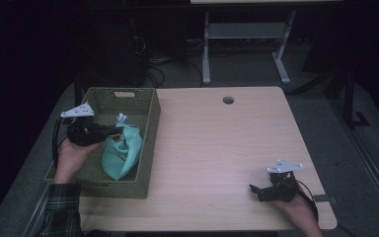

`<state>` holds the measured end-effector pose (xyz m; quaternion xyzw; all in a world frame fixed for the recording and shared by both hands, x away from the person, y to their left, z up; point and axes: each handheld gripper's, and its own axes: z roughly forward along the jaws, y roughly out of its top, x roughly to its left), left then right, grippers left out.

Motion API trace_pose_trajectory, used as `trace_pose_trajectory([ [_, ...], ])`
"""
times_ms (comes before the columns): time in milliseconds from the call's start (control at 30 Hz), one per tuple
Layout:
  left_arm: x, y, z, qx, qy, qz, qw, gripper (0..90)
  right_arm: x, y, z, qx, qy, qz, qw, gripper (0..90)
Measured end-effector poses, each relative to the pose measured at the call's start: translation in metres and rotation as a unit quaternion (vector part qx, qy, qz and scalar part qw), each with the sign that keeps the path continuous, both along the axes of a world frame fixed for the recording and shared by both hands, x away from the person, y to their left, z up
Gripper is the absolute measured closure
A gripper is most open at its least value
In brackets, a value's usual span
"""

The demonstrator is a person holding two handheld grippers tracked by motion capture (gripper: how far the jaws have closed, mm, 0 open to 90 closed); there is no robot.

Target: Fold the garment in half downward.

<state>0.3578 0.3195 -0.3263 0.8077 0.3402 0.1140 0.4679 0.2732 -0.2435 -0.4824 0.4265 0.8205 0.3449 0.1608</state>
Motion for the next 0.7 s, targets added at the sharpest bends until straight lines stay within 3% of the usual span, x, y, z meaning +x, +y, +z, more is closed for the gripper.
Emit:
trace_pose_trajectory([
  [300,0.003,-0.006,0.019,-0.004,-0.013,-0.007,0.9999,85.1,0.0,0.0,0.0,0.0,0.0,0.0,1.0,1.7],
  [700,0.007,-0.019,0.044,-0.026,-0.03,-0.029,0.9988,85.2,0.0,0.0,0.0,0.0,0.0,0.0,1.0,1.7],
])
